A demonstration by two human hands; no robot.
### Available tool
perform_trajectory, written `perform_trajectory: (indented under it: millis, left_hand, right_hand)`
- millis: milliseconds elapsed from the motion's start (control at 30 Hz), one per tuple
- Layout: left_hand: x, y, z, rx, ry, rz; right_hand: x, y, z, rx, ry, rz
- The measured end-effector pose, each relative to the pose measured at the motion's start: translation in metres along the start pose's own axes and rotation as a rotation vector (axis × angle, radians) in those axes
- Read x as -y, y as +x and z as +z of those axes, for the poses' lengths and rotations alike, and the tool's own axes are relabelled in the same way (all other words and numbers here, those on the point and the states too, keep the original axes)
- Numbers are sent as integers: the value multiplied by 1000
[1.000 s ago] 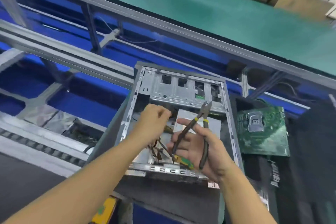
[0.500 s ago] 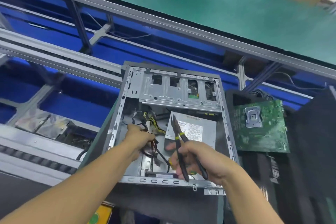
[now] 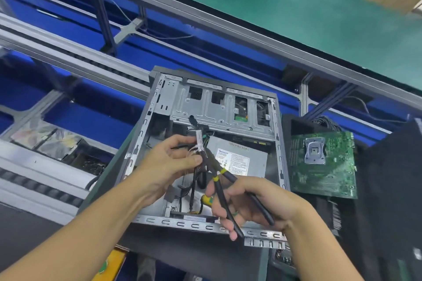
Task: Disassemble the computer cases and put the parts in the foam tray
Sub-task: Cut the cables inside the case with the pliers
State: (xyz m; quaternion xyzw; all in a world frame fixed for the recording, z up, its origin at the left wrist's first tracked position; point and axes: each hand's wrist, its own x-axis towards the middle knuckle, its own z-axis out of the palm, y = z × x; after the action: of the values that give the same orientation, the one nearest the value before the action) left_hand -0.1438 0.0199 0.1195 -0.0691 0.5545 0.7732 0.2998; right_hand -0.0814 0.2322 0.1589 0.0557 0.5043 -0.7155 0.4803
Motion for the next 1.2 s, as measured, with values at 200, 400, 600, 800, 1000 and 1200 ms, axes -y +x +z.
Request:
perform_trajectory:
  millis: [200, 400, 600, 800, 1000, 1200]
  left_hand:
    - [7, -2, -2, 21, 8, 74]
    - [7, -2, -3, 5, 124, 99]
    - [3, -2, -6, 37, 116, 78]
    - [1, 0, -9, 81, 56, 12]
    - [-3, 5, -6, 36, 44, 6]
    - [-7, 7, -6, 28, 50, -39]
  right_hand:
    - [-2, 1, -3, -24, 11, 53]
    - [-2, -1, -7, 0, -10, 69]
    - [-3, 6, -12, 53, 35, 46]
    - [-1, 11, -21, 108, 92, 74]
    - [-7, 23, -18, 108, 145, 5]
    - [-14, 31, -15, 77, 134, -47]
